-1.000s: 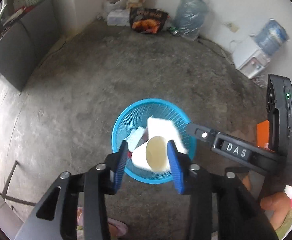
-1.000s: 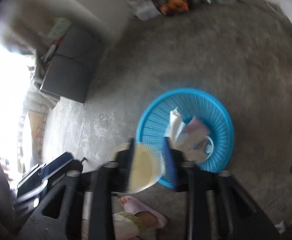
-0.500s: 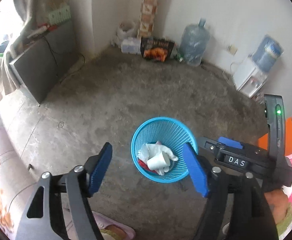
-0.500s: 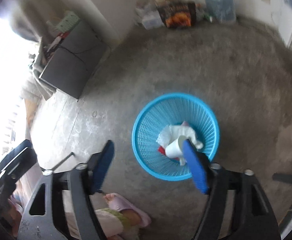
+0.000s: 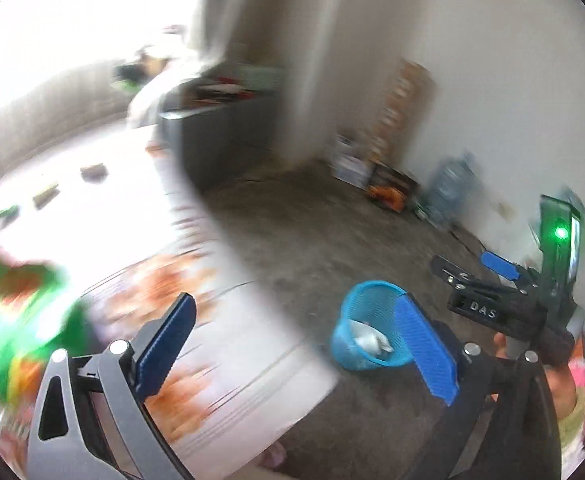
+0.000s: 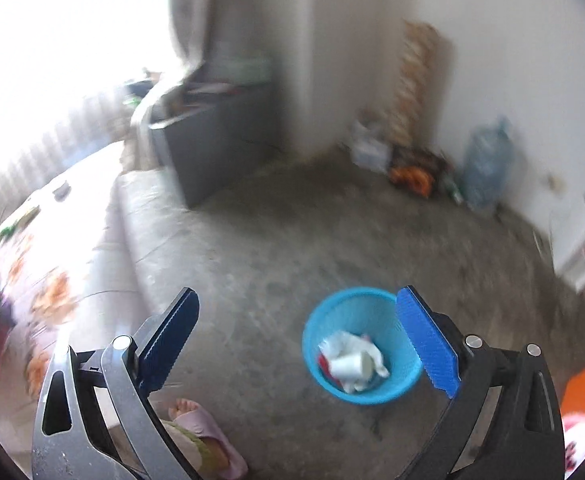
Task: Collect trash
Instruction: 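Move both open grippers back over the table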
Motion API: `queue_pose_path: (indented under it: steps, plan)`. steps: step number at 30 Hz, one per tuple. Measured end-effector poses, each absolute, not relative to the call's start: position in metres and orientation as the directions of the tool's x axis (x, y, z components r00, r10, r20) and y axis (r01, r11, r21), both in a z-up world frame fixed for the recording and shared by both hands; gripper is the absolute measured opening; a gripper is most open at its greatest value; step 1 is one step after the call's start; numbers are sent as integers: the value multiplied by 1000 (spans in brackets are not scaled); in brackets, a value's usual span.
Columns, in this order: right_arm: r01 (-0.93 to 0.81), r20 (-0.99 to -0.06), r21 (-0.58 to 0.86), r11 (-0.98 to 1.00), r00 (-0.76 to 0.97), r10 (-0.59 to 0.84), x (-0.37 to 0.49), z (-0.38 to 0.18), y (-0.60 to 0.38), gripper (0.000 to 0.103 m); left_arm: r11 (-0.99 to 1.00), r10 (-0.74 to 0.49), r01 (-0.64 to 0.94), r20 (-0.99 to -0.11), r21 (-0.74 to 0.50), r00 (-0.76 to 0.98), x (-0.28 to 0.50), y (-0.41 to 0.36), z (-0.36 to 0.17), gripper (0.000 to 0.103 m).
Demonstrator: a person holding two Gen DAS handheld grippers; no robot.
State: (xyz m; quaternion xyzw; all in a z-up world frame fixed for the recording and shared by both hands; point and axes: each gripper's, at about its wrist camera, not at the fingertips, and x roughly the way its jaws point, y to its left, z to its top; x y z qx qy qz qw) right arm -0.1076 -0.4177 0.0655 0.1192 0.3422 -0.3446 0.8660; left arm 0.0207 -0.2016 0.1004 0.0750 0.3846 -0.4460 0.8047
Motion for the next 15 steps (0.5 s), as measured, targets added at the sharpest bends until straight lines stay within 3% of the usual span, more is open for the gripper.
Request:
queue_pose_path:
  steps: [5, 9, 15]
  plan:
    - [477, -571, -69, 876, 701, -427, -70, 85, -340, 95, 762, -571, 600, -691, -244, 443, 37, -93, 100, 97]
    - [286, -509, -46, 957, 817, -269, -55, 94, -279, 95, 847, -499, 455, -702, -274, 507, 42, -23, 92, 97]
    - [51, -552, -139, 989, 825, -120, -29, 88, -193, 95, 877, -480, 338, -672, -343, 564, 46, 52, 72, 97]
